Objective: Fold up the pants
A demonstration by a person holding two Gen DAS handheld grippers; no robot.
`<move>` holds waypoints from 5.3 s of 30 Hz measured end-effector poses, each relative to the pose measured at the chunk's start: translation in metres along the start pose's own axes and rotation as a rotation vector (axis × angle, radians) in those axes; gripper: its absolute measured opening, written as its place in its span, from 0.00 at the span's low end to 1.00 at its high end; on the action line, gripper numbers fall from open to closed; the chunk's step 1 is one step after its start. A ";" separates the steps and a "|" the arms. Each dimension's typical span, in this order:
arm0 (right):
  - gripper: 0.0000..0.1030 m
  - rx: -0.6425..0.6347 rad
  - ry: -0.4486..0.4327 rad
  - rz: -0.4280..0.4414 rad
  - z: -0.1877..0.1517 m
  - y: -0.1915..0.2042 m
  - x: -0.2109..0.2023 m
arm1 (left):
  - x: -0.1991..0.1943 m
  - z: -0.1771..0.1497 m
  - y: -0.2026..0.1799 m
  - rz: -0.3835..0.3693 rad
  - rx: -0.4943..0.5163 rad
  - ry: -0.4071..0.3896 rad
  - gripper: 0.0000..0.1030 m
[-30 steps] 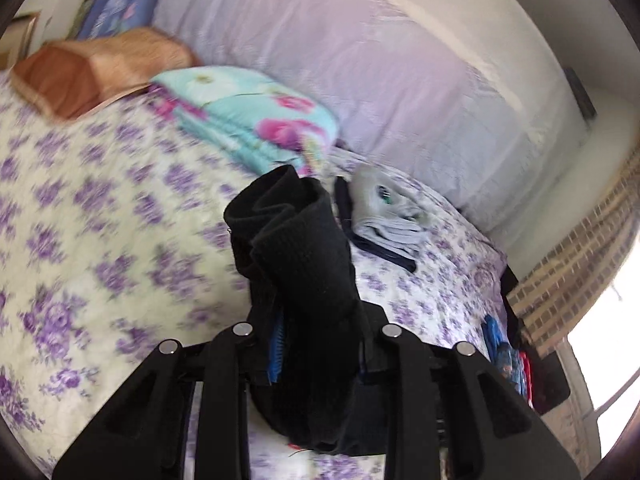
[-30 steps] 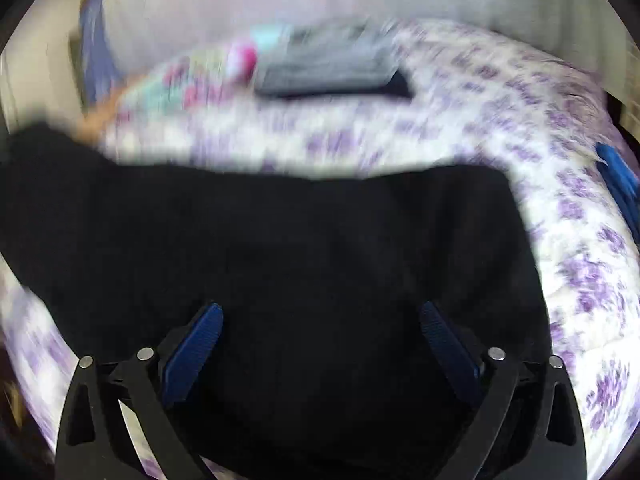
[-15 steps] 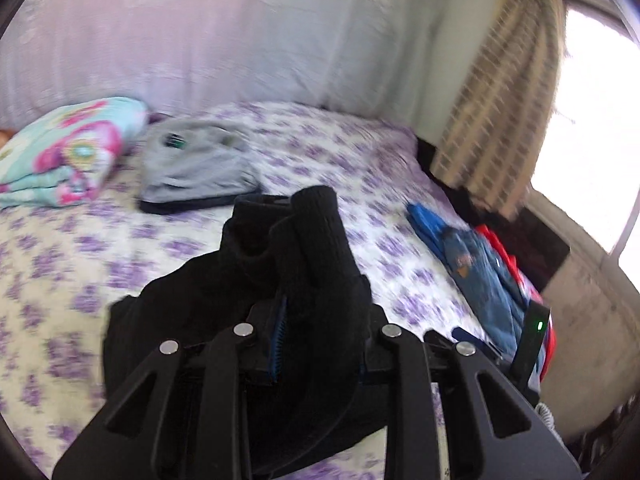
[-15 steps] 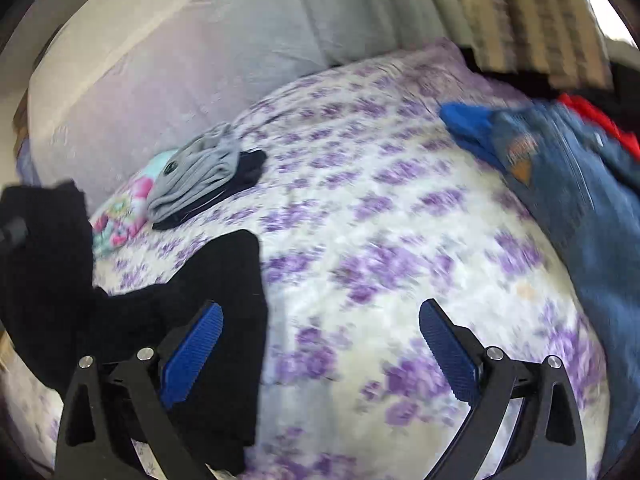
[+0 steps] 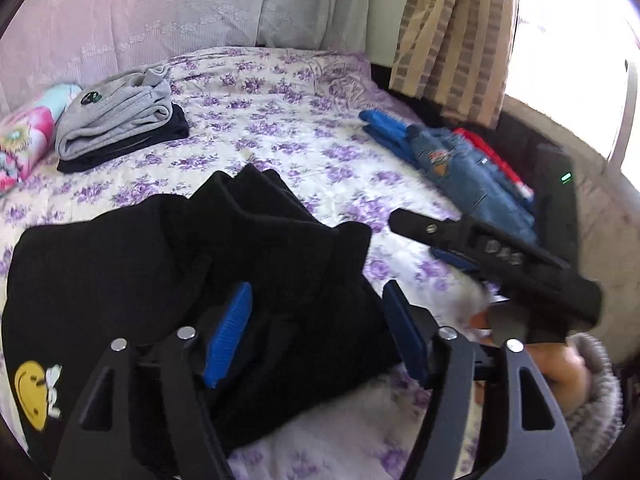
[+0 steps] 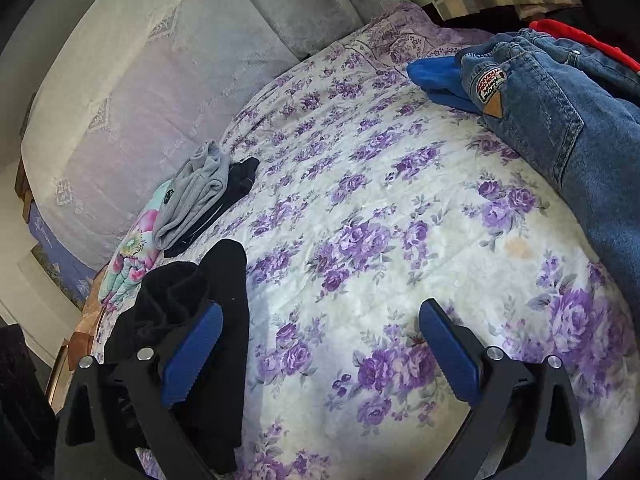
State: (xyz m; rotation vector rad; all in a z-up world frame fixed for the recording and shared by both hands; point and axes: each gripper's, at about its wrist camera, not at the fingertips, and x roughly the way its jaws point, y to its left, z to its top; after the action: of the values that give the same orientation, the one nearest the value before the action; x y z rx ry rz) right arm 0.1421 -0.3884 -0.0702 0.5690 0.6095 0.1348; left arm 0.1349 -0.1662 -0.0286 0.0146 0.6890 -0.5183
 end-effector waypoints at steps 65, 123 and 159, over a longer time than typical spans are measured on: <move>0.96 -0.335 0.009 0.170 -0.025 0.095 -0.071 | -0.146 -0.075 0.164 0.306 -0.480 -0.048 0.92; 0.96 -0.047 0.280 0.092 -0.010 0.049 0.046 | -0.070 -0.046 0.204 0.198 -0.481 0.146 0.95; 0.97 -0.603 0.011 -0.093 -0.067 0.175 0.008 | -0.092 -0.053 0.094 0.460 -0.229 0.082 0.95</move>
State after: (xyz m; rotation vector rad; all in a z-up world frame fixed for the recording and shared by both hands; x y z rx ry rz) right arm 0.1180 -0.2082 -0.0247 -0.0437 0.5696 0.2230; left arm 0.0865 -0.0325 -0.0286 -0.0203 0.7934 0.0040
